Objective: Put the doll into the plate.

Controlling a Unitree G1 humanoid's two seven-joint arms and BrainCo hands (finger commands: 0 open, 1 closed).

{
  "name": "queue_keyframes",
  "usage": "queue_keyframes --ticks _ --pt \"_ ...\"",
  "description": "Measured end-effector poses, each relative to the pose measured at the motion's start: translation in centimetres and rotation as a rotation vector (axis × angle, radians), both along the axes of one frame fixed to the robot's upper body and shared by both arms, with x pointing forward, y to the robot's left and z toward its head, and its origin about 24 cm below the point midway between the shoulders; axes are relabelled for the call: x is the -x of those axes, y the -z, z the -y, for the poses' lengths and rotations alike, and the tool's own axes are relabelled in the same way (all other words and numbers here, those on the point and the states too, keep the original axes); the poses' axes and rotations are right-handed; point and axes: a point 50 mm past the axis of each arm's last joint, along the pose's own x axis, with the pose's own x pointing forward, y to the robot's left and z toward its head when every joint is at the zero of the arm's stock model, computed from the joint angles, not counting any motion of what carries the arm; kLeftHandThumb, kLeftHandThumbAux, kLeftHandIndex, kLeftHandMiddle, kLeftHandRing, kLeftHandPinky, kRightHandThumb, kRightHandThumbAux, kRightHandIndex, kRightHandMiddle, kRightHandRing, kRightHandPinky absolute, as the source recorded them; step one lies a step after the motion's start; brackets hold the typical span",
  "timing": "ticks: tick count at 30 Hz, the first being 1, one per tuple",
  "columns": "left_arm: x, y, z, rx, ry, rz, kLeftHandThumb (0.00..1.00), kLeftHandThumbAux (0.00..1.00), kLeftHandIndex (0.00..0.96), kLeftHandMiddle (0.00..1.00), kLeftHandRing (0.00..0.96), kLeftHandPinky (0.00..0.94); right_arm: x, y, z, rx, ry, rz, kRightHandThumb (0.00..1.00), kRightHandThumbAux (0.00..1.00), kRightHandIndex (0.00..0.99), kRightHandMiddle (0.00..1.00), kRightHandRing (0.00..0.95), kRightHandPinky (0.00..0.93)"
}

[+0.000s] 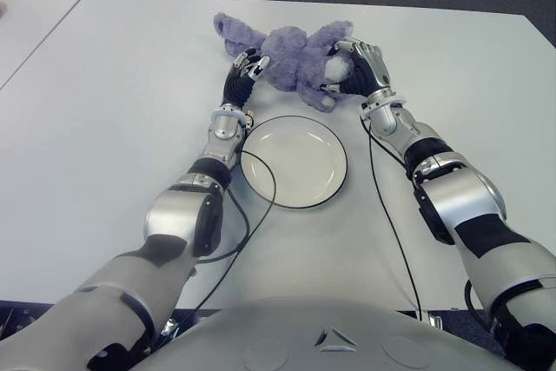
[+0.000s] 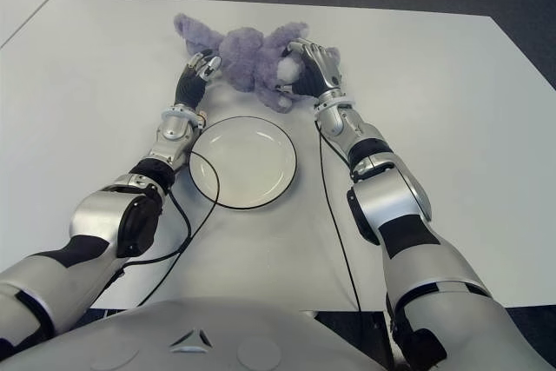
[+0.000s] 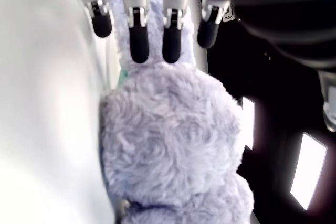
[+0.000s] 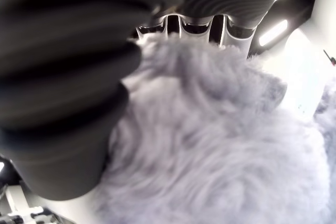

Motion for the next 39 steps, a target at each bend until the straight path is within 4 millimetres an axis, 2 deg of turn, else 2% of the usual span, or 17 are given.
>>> queue_keyframes --ticks 1,4,5,7,13,18,27,32,39 --pt "0.0 0.0 0.0 0.0 0.0 0.0 0.0 0.364 0.152 0.19 0.177 0.087 0.0 0.0 0.0 -0.004 -0.004 0.004 0.108 0.904 0.469 0.511 0.547 0.606" --pt "0.0 0.0 0.0 0.0 0.0 0.0 0.0 0.366 0.151 0.192 0.18 0.098 0.1 -0.2 -0.1 -0.018 -0.019 0.02 0.152 0.911 0.549 0.67 0.709 0.76" --pt "0.0 0.0 0.0 0.0 0.0 0.0 0.0 0.366 0.151 0.192 0.18 0.098 0.2 -0.3 -0.1 -0.024 -0.025 0.024 0.162 0.91 0.56 0.689 0.728 0.78" --pt "0.0 0.0 0.0 0.0 0.0 0.0 0.0 0.366 0.149 0.194 0.182 0.102 0.2 -0.5 0.0 -0.039 -0.041 0.035 0.201 0.911 0.65 0.771 0.798 0.845" --pt "0.0 0.0 0.0 0.0 -0.001 0.0 0.0 0.367 0.147 0.195 0.185 0.105 0.4 -1.2 0.2 -0.083 -0.081 0.068 0.192 0.926 0.756 0.865 0.871 0.886" --pt "0.0 0.0 -0.1 0.003 -0.003 0.0 0.0 0.375 0.14 0.192 0.181 0.108 0.5 -1.9 0.4 -0.118 -0.098 0.1 0.152 0.931 0.798 0.899 0.899 0.897" --pt "0.0 0.0 -0.4 0.038 -0.031 -0.003 0.0 0.414 0.126 0.187 0.177 0.135 0.7 -3.7 0.6 -0.182 -0.148 0.195 0.173 0.917 0.815 0.914 0.911 0.901" --pt "-0.1 -0.1 -1.4 0.083 -0.073 -0.001 0.0 0.411 0.111 0.176 0.173 0.125 0.9 -4.4 0.6 -0.206 -0.164 0.238 0.17 0.906 0.821 0.916 0.91 0.899" --pt "-0.1 -0.1 -4.2 0.141 -0.16 0.001 0.0 0.414 0.105 0.173 0.184 0.19 1.0 -4.8 1.1 -0.21 -0.161 0.272 0.127 0.893 0.844 0.922 0.912 0.903"
